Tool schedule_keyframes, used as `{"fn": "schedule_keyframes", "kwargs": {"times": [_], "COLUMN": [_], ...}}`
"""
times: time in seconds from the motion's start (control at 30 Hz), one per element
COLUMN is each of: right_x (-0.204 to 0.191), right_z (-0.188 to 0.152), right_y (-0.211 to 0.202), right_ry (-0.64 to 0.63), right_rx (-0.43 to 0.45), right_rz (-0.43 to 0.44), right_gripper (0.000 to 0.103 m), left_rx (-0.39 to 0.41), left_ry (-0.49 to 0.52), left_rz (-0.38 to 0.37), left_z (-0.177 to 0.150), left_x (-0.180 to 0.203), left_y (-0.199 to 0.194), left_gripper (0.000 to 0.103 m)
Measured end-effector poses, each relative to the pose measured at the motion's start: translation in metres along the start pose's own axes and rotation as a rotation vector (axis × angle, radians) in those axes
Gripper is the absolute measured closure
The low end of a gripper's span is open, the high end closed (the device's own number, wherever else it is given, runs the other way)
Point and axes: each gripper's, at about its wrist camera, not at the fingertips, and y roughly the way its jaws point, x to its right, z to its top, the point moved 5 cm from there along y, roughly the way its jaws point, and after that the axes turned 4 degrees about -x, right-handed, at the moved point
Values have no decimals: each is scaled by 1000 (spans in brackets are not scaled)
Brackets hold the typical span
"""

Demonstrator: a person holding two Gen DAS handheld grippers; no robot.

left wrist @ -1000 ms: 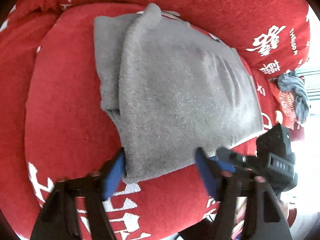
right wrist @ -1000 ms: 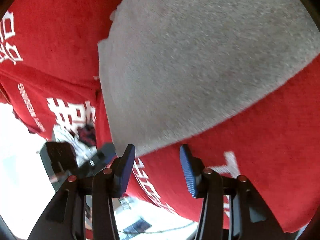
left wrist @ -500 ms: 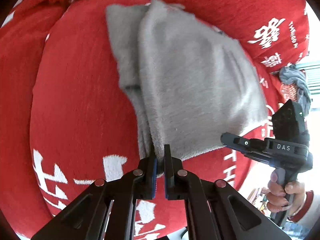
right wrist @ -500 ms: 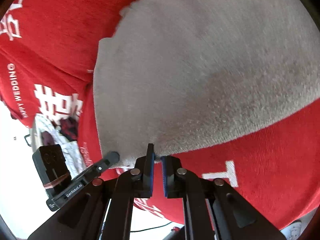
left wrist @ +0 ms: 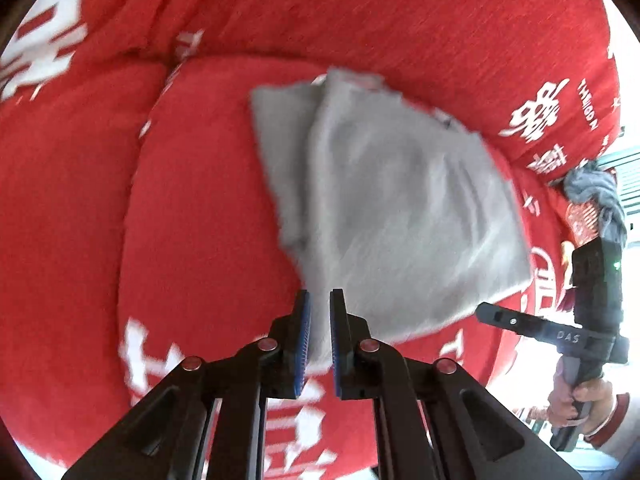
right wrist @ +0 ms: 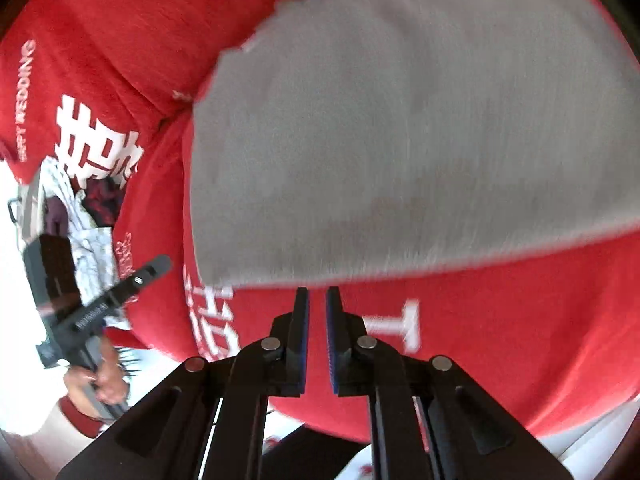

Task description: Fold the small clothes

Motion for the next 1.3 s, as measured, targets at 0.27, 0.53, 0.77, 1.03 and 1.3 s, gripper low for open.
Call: {"fn": "schedule_keyframes", "kwargs": {"times": [0.27,0.53,0.77,1.03,1.3], "right_x": [26,39,80,157,197], "right_z": [34,29,108,164,134], "right_y": [25,1,-65,-73,-111], "right_ry": [61,62,40,190,209], "right_rx": [-8,24,239,265,255], "right_rz": [-68,-57,-266,-323,-250], "right_gripper": [93,97,97,97,88], "left_rx": [-28,-21,105,75,55], "left_ry": [-37,-114,-27,-54,-39], "left_rz": [59,65,116,274,289], "left_z": [21,15,91,122,121], "left_x": [3,-23,12,-2,-2], "left_y": [59,27,29,80,82], "left_gripper": [94,92,92,92,88]}}
